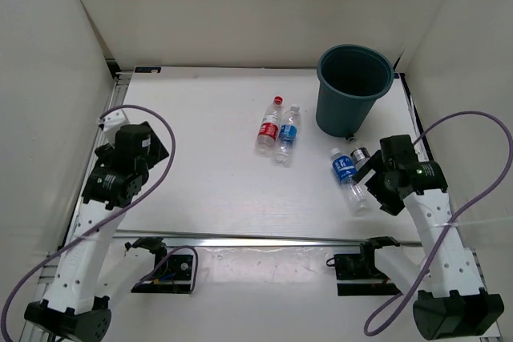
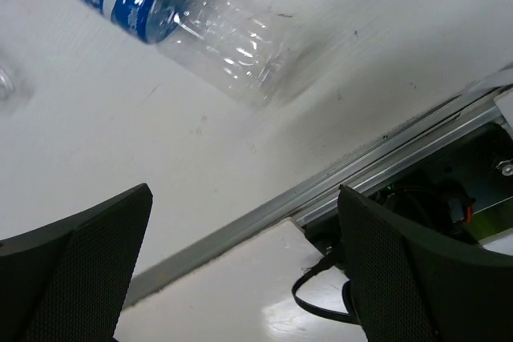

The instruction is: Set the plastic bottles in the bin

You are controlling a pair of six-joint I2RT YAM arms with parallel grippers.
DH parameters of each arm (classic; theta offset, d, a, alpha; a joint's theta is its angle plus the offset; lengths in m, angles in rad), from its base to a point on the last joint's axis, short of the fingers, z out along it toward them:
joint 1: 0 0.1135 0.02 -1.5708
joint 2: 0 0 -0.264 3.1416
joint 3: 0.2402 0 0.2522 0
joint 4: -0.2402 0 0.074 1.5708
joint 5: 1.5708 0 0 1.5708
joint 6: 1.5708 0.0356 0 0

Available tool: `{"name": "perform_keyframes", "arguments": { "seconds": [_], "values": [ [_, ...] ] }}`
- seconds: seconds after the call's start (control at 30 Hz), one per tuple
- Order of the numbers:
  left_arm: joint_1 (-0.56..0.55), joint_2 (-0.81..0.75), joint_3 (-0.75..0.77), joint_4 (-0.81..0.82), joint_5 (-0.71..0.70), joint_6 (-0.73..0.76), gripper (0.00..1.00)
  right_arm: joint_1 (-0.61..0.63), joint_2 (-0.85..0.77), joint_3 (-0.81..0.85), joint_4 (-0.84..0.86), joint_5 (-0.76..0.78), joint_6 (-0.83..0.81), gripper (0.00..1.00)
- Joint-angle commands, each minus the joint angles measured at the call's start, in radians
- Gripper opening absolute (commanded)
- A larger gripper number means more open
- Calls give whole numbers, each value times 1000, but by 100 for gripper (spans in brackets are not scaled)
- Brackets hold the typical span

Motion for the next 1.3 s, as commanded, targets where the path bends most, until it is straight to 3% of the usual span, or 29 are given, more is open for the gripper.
{"name": "perform_keyframes", "arguments": {
  "seconds": [0.0, 0.13, 0.23, 0.33, 0.47, 0.83, 1.2, 1.27],
  "values": [
    [-3, 58, -13, 107, 117, 118, 100, 7, 57, 48, 46, -90, -196, 100],
    [-3, 150, 41, 39, 168, 51, 100, 30, 177, 106, 21, -29, -280, 100],
    [-3, 150, 28, 120, 299, 77, 100, 55, 217, 106, 64, 14, -310, 100],
    [-3, 171, 2, 174, 346, 53, 100, 55, 243, 97, 162, -12, -379, 100],
    [-3, 191, -19, 197, 371, 42, 100, 55, 402, 146, 185, 2, -389, 100],
    [-12, 240, -28, 197, 357, 102, 100, 66, 738, 226, 294, 88, -460, 100],
    [-12, 280, 9, 176, 303, 134, 100, 112, 792, 19, 425, 56, -396, 100],
    [-12, 289, 9, 176, 303, 134, 100, 112, 792, -7, 437, 31, -382, 94]
  ]
}}
